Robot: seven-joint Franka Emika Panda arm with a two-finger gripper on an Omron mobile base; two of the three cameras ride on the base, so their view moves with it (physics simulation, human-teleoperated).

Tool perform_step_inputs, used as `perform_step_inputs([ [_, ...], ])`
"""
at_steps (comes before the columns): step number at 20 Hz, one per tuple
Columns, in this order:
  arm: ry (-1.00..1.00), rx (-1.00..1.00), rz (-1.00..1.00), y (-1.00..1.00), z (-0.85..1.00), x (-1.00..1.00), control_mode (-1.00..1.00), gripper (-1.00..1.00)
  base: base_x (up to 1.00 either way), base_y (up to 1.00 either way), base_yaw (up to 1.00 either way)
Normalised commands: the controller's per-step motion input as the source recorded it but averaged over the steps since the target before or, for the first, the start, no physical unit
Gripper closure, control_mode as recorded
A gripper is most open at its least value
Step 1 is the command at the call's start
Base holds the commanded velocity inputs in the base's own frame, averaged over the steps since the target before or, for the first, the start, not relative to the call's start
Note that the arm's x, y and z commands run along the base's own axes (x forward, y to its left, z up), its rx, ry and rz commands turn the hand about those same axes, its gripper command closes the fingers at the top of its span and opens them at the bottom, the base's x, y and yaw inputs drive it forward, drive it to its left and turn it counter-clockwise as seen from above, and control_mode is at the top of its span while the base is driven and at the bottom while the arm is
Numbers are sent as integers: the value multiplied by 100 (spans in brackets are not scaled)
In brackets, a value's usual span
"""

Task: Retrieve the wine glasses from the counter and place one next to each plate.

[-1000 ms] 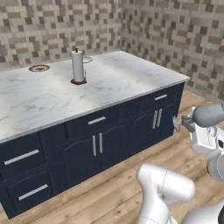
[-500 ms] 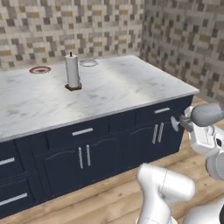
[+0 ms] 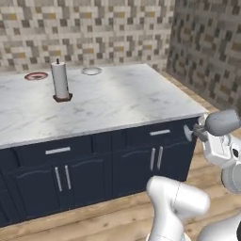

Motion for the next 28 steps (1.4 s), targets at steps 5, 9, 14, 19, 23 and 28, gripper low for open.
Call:
perform_step_inputs([
  [5,0,0,0,0,0,0,100,100,31,-100,32],
  [9,0,0,0,0,0,0,100,100,19,-100,28],
  [14,0,0,0,0,0,0,100,100,17,-100,21],
  [19,0,0,0,0,0,0,100,100,23,-100,19],
  [23,0,0,0,0,0,0,100,100,40,-100,22],
  [28,0,0,0,0,0,0,100,100,78,-100,29],
])
